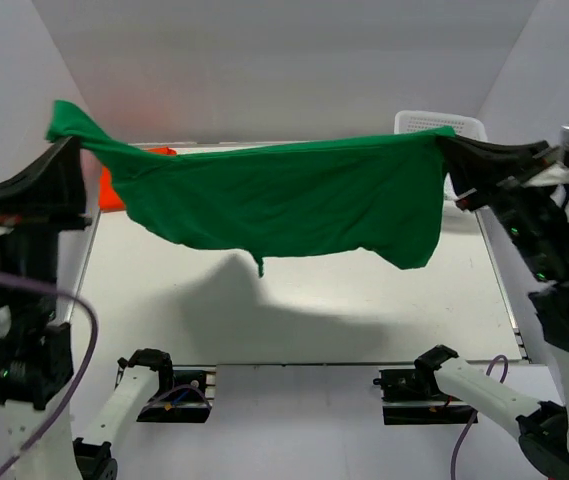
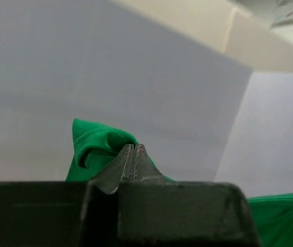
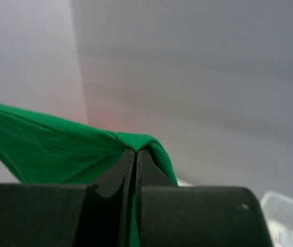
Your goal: Fold and stack the t-shirts
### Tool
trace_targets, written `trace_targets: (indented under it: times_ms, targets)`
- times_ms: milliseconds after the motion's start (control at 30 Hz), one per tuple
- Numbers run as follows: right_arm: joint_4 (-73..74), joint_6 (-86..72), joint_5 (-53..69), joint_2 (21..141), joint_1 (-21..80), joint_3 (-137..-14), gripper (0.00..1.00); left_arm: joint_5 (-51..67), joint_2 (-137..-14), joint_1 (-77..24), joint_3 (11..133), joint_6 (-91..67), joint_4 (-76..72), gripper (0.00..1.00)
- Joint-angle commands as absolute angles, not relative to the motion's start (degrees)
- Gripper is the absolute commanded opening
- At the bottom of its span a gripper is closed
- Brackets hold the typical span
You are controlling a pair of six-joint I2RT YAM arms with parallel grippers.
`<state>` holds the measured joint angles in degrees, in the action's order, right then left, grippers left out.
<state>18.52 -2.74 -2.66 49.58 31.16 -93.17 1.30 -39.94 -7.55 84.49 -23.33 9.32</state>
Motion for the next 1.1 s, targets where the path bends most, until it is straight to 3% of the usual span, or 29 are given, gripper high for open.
trace_targets:
  times_ms: [0,233,400,567,700,900,933,1000,1033,1067]
  targets:
    - [22.23,-0.26,6.67,46.95,30.85,-97.91,0.00,3.25,-39.81,-7.03,91.13,-20.92,13.00,0.00]
    - [21.89,-2.20,13.89,40.27,30.85,-96.69,0.00,10.53,-42.71,-6.50,107.56,-20.30,18.63,0.00]
    - [20.22,-2.20,11.95,39.81,30.85,-91.17,0.00,11.07,-43.86,-6.50,105.30,-20.30,17.15,0.00]
    - [14.16,-3.42,7.66,42.01,31.11,-80.01,0.00,9.94,-46.84,-6.50,95.12,-18.99,13.72,0.00]
    - [3.29,-4.74,-10.22,45.87,30.85,-68.40,0.00,6.60,-50.18,-6.50,80.91,-17.93,8.71,0.00]
    - [-10.54,-8.43,-20.83,59.39,29.53,-52.31,0.00,0.11,-61.32,-7.12,62.59,-20.21,-3.32,0.00]
    - [-11.50,-8.79,-18.74,64.29,29.10,-51.77,0.00,0.09,-67.61,-6.60,61.53,-21.26,-4.38,0.06]
    - [-12.83,-10.89,-17.85,75.44,27.08,-52.81,0.03,-2.97,-75.11,-6.59,61.52,-21.27,-5.10,0.57]
    - [-11.96,-11.86,-16.62,78.54,25.85,-55.43,0.20,-3.86,-82.72,-6.59,63.26,-21.97,-2.66,0.74]
    - [-9.52,-12.30,-16.61,86.49,25.06,-59.20,0.49,-3.87,-86.27,-6.59,67.11,-22.49,-1.07,0.92]
